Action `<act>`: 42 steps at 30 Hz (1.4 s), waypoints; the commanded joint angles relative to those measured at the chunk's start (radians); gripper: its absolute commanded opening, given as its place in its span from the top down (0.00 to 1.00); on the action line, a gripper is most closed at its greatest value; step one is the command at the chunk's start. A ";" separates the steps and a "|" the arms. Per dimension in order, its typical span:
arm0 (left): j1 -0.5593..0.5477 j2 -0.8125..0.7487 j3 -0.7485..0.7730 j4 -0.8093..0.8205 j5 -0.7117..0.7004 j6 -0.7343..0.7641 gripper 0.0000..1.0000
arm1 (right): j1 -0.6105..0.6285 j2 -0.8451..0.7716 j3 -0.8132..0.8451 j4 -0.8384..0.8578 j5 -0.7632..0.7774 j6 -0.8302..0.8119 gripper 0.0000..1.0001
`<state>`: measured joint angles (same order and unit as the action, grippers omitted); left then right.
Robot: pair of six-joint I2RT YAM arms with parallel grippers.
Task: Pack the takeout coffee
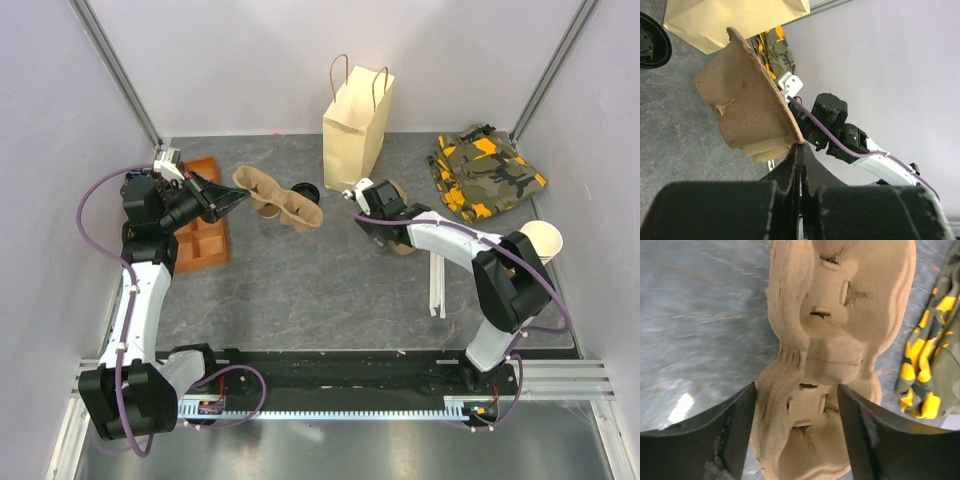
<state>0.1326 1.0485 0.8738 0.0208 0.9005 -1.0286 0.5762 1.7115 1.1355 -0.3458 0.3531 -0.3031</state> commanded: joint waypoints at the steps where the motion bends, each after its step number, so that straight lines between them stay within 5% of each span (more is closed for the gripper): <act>1: 0.010 0.015 0.013 0.051 0.035 -0.021 0.98 | -0.085 0.048 0.024 0.071 0.072 -0.021 0.32; 13: 0.016 0.042 -0.016 0.067 0.034 -0.014 0.98 | -0.277 0.246 0.260 0.099 0.024 -0.129 0.34; 21: 0.018 0.035 -0.025 0.059 0.049 0.027 0.98 | -0.282 0.113 0.302 -0.099 -0.129 -0.119 0.17; 25: 0.016 0.022 -0.045 0.079 0.109 0.053 0.98 | -0.285 -0.086 0.342 -0.307 -0.438 -0.128 0.03; 32: 0.013 -0.011 -0.125 0.174 0.329 0.131 0.98 | -0.280 -0.096 0.579 -0.802 -1.060 -0.177 0.02; 36: -0.002 -0.064 -0.127 0.186 0.391 0.160 0.98 | -0.231 -0.056 0.635 -0.813 -1.239 -0.108 0.09; 42: -0.036 -0.137 -0.134 0.186 0.403 0.174 0.98 | -0.041 -0.058 0.613 -0.725 -1.247 -0.067 0.11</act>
<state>0.1169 0.9634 0.7410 0.1528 1.2400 -0.9115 0.4416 1.6543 1.7535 -1.0683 -0.7532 -0.4042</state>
